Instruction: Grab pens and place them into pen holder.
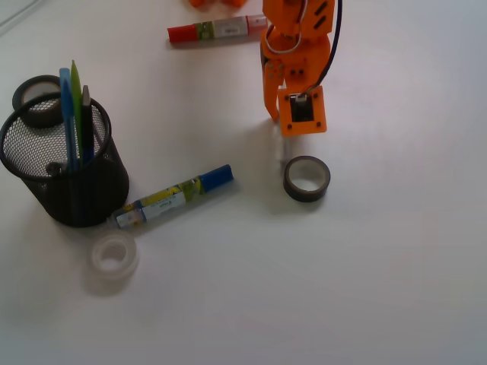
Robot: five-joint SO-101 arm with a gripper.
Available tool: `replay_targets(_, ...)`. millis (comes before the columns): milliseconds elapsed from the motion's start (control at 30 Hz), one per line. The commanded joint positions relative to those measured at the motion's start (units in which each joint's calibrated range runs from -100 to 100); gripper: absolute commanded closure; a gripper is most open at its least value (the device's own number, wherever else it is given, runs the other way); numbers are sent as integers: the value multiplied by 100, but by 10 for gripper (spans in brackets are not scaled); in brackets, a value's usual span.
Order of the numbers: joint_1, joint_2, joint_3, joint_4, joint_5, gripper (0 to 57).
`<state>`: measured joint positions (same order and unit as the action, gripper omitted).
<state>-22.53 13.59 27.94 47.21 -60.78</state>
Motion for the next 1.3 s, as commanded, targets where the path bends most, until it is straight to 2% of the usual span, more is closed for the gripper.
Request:
replay_targets(0, 51, 345, 86, -137, 220, 568)
replay_targets(200, 283, 39, 14, -84, 982, 570)
replay_targets(267, 403, -828, 14, -32, 1343, 570)
replay_targets(400, 649, -2417, 14, 283, 1402, 570)
replay_targets(467, 1075, -3352, 14, -49, 1499, 570)
replay_targets(600, 1778, -4032, 23, -1327, 1700, 571)
replay_targets(800, 2421, -4117, 86, -3085, 1709, 571)
replay_targets(1033, 3019, -3318, 394, -5386, 1675, 571)
replay_targets(1267, 3341, -2392, 403, -6331, 1670, 571)
